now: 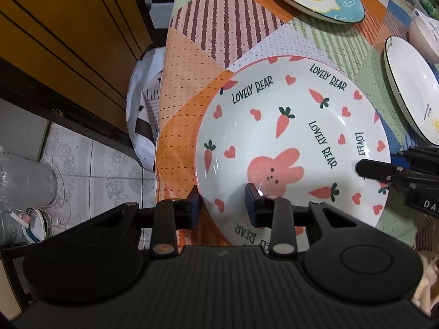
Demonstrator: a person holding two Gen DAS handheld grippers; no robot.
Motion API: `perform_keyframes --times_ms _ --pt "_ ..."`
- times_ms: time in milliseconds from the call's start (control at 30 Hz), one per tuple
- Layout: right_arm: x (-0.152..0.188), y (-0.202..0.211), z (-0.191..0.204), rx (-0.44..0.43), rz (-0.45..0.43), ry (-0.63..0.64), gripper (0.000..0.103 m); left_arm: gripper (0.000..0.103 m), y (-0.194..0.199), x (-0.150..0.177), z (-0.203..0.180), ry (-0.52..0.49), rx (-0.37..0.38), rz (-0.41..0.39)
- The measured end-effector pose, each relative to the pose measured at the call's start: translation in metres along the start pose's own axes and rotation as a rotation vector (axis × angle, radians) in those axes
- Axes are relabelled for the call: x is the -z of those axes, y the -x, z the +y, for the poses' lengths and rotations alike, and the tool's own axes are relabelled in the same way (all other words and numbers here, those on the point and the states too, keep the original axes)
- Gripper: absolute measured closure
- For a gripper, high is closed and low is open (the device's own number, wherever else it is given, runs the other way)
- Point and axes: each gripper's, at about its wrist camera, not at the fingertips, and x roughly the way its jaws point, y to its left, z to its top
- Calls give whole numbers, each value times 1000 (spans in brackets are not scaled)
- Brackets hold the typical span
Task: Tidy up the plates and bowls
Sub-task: 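Carry the bunny plate with both grippers and lower it onto the white plate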
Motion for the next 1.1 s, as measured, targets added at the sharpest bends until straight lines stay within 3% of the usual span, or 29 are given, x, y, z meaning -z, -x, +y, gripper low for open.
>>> perform_keyframes --times_ms 200,533,833,1100 --pt "-1 11 -4 -7 12 46 82 71 8 4 -9 -3 53 14" --pt "-10 82 -30 -33 -38 50 82 73 55 -15 -59 -33 174 -75" --pt "-26 158 -70 62 -106 60 81 73 68 -54 -132 -207 280 -141" --pt "-46 190 -106 164 -123 52 81 73 44 -89 -176 -248 319 -80"
